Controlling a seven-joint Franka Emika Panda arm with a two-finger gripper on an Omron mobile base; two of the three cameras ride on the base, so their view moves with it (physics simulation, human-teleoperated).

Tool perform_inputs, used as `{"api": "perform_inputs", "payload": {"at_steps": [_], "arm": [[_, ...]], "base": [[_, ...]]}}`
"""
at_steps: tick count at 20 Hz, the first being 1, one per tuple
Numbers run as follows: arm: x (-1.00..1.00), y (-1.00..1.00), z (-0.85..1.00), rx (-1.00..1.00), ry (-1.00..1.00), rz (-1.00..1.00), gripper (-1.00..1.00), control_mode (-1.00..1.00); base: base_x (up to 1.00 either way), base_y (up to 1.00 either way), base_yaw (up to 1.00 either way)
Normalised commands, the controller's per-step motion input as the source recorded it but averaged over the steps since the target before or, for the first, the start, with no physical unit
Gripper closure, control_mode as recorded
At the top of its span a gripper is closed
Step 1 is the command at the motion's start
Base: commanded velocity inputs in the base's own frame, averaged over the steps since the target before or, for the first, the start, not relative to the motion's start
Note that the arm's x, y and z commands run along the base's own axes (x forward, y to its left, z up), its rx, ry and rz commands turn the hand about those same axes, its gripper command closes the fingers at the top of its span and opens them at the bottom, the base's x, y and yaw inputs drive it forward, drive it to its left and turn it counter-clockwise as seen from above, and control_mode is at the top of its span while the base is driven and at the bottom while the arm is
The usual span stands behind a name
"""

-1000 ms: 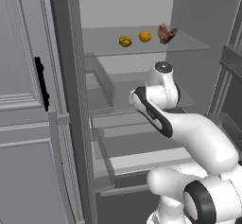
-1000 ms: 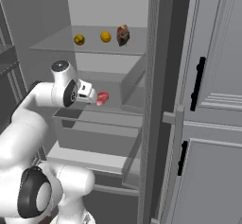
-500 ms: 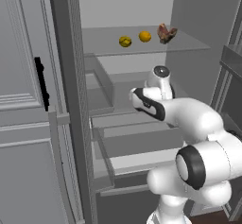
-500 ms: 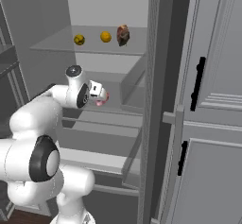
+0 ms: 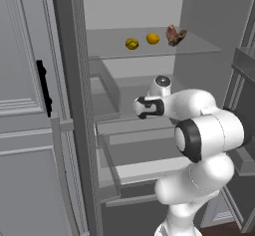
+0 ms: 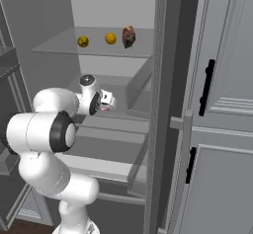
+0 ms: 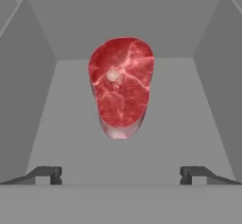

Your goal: Place one lemon and one steak in each tupperware on the nearby counter, to pack two identical lunches.

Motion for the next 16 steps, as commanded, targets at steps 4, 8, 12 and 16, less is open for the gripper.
{"api": "perform_inputs", "payload": {"at_steps": [4, 8, 12, 16], "arm": [[0.37, 0.0, -0.01, 0.0, 0.08, 0.0, -1.0, -1.0], [0.53, 0.0, 0.0, 0.0, 0.14, 0.0, -1.0, -1.0], [0.37, 0.0, 0.0, 0.0, 0.08, 0.0, -1.0, -1.0], [0.23, 0.0, -0.01, 0.0, 0.04, 0.0, -1.0, -1.0]], "base": [[0.0, 0.0, 0.0], [0.0, 0.0, 0.0], [0.0, 0.0, 0.0], [0.0, 0.0, 0.0]]}}
